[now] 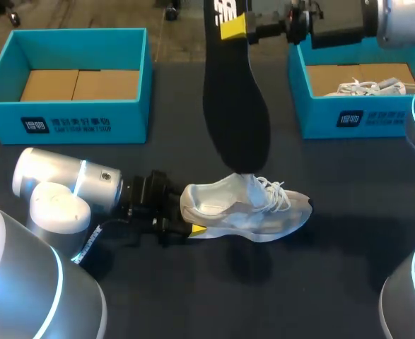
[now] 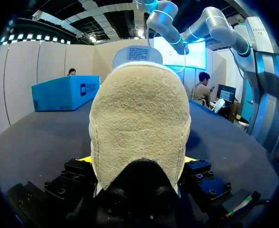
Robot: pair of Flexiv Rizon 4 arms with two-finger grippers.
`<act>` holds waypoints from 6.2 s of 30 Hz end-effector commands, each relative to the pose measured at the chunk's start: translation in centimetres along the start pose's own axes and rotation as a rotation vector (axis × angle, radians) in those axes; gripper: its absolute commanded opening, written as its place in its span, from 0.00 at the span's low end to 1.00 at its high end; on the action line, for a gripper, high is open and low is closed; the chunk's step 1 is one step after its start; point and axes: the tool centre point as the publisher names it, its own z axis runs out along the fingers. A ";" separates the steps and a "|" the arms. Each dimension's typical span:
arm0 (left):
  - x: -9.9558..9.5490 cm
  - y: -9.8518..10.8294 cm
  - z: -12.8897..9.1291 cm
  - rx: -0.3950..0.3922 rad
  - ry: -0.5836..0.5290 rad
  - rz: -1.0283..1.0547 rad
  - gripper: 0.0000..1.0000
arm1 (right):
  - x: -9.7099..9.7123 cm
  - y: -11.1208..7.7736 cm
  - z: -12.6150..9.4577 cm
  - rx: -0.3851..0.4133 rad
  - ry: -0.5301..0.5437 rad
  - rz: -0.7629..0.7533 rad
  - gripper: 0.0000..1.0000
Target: Take the shoe out of the shoebox, open the shoe tongue, remove and reinsert the insole, then place the shoe into the shoebox
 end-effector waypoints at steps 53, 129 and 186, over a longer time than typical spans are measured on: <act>0.1 0.0 0.0 -0.002 -0.001 0.000 0.00 | 3.4 -8.6 -2.9 -0.070 0.076 -0.143 0.00; -1.5 -5.4 -7.2 -0.390 0.051 0.081 1.00 | 3.4 -8.6 -2.9 -0.070 0.076 -0.143 0.00; 0.2 -9.0 -5.5 -1.094 -0.033 -0.048 1.00 | 3.4 -8.6 -2.9 -0.070 0.076 -0.143 0.00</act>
